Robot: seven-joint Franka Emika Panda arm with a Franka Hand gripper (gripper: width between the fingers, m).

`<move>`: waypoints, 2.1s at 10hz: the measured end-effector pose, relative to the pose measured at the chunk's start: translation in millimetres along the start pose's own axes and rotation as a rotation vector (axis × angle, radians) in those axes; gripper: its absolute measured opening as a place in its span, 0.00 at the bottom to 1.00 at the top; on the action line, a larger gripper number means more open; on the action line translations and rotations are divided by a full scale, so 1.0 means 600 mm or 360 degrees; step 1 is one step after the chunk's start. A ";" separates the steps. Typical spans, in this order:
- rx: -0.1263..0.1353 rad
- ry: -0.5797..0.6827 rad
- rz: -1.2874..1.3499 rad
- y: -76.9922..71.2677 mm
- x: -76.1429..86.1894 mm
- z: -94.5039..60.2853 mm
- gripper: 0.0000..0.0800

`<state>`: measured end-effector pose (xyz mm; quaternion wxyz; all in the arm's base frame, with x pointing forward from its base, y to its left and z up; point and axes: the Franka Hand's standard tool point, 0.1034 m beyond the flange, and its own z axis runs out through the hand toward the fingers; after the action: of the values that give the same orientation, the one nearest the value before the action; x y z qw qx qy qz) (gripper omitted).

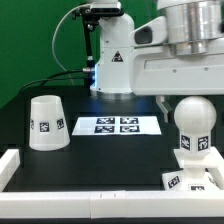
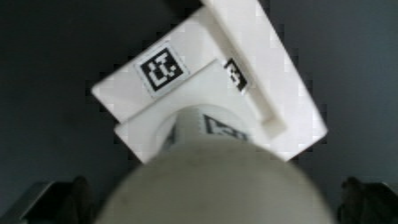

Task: Assemble lamp

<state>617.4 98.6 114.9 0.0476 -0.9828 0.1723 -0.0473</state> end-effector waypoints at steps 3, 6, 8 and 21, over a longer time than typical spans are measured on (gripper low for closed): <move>-0.0003 -0.0019 -0.0024 0.003 0.003 0.002 0.71; -0.0003 -0.0020 0.0228 0.003 0.003 0.003 0.72; -0.0010 -0.0019 0.0511 0.001 0.002 0.003 0.72; 0.0051 -0.0076 0.1046 -0.006 0.002 0.003 0.87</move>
Offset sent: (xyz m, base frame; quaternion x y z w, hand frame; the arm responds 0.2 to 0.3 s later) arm 0.0000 0.0000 0.0000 0.0000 0.0000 0.0000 1.0000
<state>619.9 101.6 113.5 0.0797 -0.8746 0.4782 -0.0092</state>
